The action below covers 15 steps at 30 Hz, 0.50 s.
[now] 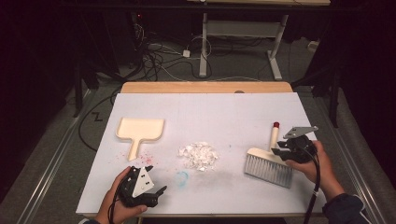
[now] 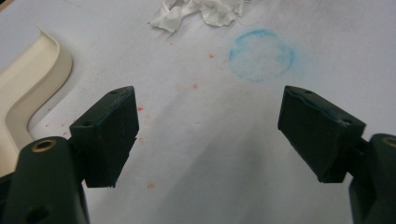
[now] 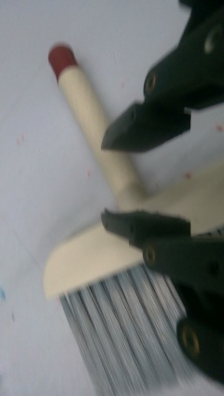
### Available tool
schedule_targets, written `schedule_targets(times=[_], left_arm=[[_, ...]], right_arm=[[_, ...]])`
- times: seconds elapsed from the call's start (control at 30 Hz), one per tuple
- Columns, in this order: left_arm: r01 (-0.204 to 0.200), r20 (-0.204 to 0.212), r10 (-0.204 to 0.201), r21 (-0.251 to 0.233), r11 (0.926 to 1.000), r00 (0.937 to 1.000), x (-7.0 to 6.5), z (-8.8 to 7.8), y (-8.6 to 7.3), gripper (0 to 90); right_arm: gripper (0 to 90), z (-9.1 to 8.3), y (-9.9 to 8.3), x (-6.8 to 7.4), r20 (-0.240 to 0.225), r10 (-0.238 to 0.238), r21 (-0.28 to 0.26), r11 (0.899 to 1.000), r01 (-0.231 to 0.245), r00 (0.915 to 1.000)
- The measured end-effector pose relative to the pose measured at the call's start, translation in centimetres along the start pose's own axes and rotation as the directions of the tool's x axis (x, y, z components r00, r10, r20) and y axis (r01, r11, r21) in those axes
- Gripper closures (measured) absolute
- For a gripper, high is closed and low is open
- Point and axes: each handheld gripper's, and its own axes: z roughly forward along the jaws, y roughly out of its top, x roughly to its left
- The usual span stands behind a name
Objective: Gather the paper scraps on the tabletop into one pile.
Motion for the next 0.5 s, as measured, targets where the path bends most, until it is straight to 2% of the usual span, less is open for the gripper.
schedule_targets(times=[0.03,0.07,0.13,0.17,0.23,0.33,0.5], left_arm=[[0.000,0.000,0.000,0.000,1.0000,1.0000,0.0,0.0,0.0,19.5],[0.003,0.001,-0.003,0.000,1.0000,1.0000,0.0,0.0,-0.1,19.5],[-0.002,-0.005,0.002,0.000,1.0000,1.0000,0.1,0.1,-0.1,19.5],[-0.005,-0.004,0.005,0.003,1.0000,1.0000,0.1,0.1,-0.1,19.5],[-0.009,0.000,0.009,0.005,0.9999,1.0000,0.0,0.2,-0.1,19.4],[-0.013,0.004,0.013,0.007,0.9999,0.9999,0.0,0.2,0.0,19.5],[-0.012,0.007,0.012,0.007,0.9999,0.9999,0.0,0.2,0.0,19.4]], right_arm=[[70.4,0.2,0.0,-0.2,0.016,0.020,-0.001,1.000,-0.020,0.9997],[77.9,0.6,-0.1,-0.6,0.018,0.061,-0.011,0.998,-0.061,0.9979],[80.7,1.3,-0.2,-0.8,0.038,0.086,0.017,0.996,-0.086,0.9956],[80.7,1.3,-0.2,-0.8,0.038,0.086,0.017,0.996,-0.086,0.9956],[83.8,2.1,-0.2,-1.0,0.063,0.092,0.043,0.995,-0.095,0.9937],[84.3,2.8,0.0,-1.4,0.100,0.105,0.048,0.993,-0.110,0.9894],[81.3,3.6,0.1,-1.4,0.121,0.100,0.054,0.993,-0.107,0.9876]])
